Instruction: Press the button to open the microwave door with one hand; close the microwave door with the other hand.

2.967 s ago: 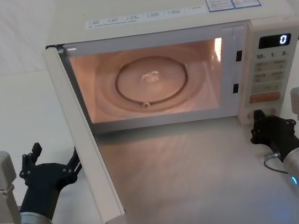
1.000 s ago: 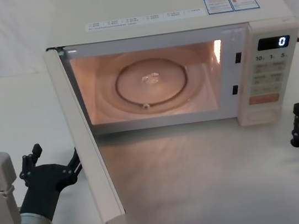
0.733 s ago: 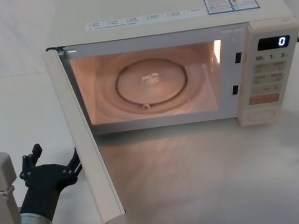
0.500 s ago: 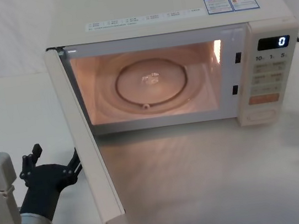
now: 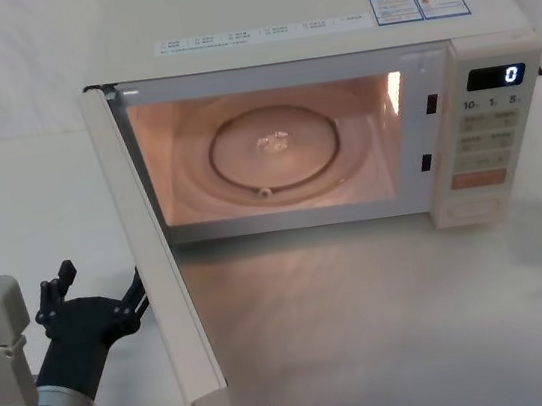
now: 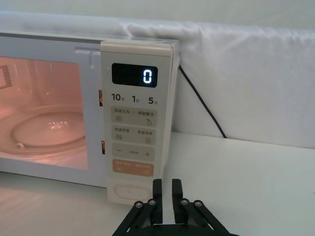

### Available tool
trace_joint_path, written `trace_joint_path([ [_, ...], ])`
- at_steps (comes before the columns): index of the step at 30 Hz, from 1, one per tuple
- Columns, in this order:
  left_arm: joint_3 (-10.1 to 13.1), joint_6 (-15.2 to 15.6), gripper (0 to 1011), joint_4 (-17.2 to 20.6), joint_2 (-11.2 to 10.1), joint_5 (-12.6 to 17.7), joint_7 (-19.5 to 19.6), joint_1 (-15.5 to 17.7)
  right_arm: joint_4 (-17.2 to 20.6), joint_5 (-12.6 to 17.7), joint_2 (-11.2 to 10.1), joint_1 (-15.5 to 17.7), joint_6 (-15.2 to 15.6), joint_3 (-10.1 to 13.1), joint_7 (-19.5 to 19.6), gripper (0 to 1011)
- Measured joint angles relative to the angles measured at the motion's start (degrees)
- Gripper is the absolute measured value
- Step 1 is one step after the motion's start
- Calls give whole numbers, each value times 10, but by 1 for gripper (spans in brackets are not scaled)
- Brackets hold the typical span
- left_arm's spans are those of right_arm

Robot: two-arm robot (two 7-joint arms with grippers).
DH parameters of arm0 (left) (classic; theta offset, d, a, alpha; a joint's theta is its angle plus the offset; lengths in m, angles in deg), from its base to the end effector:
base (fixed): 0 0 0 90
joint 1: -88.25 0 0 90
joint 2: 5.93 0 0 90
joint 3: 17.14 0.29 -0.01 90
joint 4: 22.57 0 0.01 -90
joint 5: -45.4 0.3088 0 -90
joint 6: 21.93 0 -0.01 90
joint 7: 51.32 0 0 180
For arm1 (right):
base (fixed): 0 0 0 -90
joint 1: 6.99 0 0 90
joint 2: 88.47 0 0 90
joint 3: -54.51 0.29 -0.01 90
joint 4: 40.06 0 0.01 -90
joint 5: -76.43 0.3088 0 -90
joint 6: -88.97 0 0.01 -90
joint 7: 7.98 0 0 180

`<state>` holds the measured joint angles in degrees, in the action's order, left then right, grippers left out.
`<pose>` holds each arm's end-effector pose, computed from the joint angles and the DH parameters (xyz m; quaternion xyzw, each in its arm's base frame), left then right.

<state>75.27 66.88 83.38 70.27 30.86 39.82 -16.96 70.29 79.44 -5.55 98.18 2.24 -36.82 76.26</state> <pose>0.2530 0.0375 -0.2853 -0.0174 0.0064 0.6616 0.7496 0.2523 -0.0161 -0.2637 -0.0121 -0.0313 -0.6476 0.7612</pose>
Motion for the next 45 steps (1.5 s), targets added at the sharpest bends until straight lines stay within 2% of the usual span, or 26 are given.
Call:
trace_joint_path([
  [5, 0, 0, 1001, 0, 0, 0, 0, 0, 0, 0, 0, 0, 0, 0, 0, 256],
  [7, 0, 0, 1001, 0, 0, 0, 0, 0, 0, 0, 0, 0, 0, 0, 0, 361],
  [12, 0, 0, 1001, 0, 0, 0, 0, 0, 0, 0, 1, 0, 0, 0, 0, 455],
  [18, 0, 0, 1001, 0, 0, 0, 0, 0, 0, 0, 1, 0, -1, 0, 1, 702],
  [21, 0, 0, 1001, 0, 0, 0, 0, 0, -1, 0, 1, 0, -1, 0, 1, 761],
  [24, 0, 0, 1001, 0, 0, 0, 0, 0, -1, 0, 1, 0, -1, 0, 1, 872],
  [25, 0, 0, 1001, 0, 0, 0, 0, 0, -1, 0, 1, 0, -1, 0, 1, 872],
  [26, 0, 0, 1001, 0, 0, 0, 0, 0, -1, 0, 1, 0, -1, 0, 1, 924],
  [28, 0, 0, 1001, 0, 0, 0, 0, 0, -1, 0, 1, 0, -1, 0, 1, 924],
  [29, 0, 0, 1001, 0, 0, 0, 0, 0, -1, 0, 1, 0, -1, 0, 1, 984],
  [45, 0, 0, 1001, 0, 0, 0, 0, 0, -1, 0, 1, 0, -1, 0, 1, 1002],
])
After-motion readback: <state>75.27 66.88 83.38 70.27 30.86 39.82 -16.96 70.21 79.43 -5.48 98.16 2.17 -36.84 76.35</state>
